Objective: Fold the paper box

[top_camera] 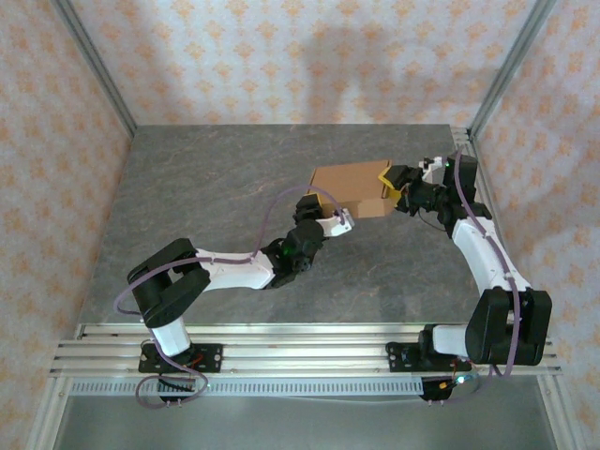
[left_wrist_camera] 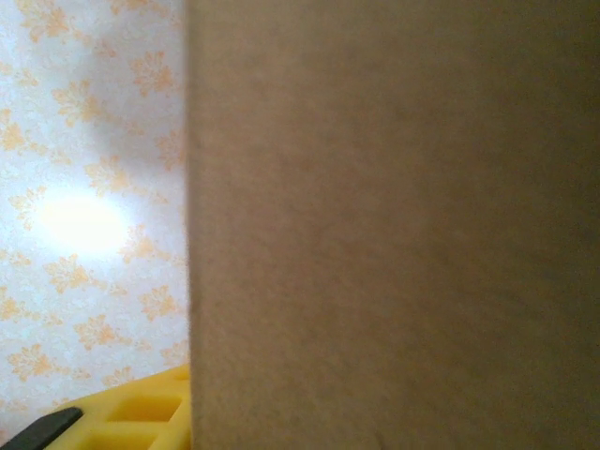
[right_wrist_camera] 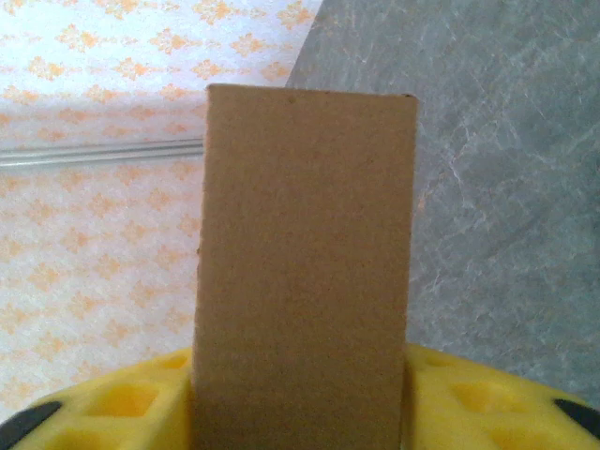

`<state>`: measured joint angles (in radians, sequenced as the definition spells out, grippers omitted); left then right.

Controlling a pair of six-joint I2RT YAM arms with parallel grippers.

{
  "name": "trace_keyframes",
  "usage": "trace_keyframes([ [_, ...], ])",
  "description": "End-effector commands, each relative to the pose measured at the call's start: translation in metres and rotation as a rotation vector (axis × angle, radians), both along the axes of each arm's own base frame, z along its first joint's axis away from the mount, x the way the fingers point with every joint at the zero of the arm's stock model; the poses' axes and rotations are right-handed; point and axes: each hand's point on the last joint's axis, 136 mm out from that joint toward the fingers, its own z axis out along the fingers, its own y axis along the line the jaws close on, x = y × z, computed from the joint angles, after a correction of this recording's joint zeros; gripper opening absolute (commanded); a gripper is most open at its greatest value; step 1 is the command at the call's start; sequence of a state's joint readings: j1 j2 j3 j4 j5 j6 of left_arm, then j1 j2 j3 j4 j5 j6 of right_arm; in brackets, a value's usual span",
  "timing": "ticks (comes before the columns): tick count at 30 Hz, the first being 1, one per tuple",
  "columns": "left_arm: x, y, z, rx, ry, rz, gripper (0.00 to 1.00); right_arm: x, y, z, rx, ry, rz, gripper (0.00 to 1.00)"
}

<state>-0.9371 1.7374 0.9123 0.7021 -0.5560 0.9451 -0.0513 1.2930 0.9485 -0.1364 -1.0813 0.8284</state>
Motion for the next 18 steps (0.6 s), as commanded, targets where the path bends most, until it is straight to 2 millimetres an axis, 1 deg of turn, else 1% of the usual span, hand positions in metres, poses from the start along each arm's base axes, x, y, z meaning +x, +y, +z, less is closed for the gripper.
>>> trace_keyframes([
  [1, 0.004, 0.004, 0.011, -0.077, 0.020, 0.051, 0.36, 0.004, 0.000, 0.021, -0.010, -0.095, 0.008, 0.65],
  [4, 0.004, 0.010, 0.005, -0.085, 0.092, 0.056, 0.35, 0.005, -0.004, 0.026, -0.056, -0.164, -0.010, 0.80],
  [7, 0.001, 0.018, -0.001, -0.112, 0.174, 0.046, 0.35, 0.004, -0.011, 0.022, -0.122, -0.184, -0.042, 0.85],
  [11, -0.008, 0.025, -0.014, -0.121, 0.320, 0.016, 0.35, 0.005, -0.021, 0.013, -0.205, -0.177, -0.081, 0.86],
  [16, -0.021, 0.041, -0.027, -0.104, 0.504, 0.031, 0.35, 0.003, -0.037, 0.007, -0.358, -0.203, -0.119, 0.86],
  [17, -0.023, 0.045, -0.029, -0.096, 0.534, 0.042, 0.36, 0.000, -0.039, 0.014, -0.384, -0.235, -0.125, 0.86],
  [18, -0.026, 0.049, -0.031, -0.082, 0.562, 0.054, 0.36, -0.002, -0.041, 0.016, -0.408, -0.254, -0.127, 0.86],
])
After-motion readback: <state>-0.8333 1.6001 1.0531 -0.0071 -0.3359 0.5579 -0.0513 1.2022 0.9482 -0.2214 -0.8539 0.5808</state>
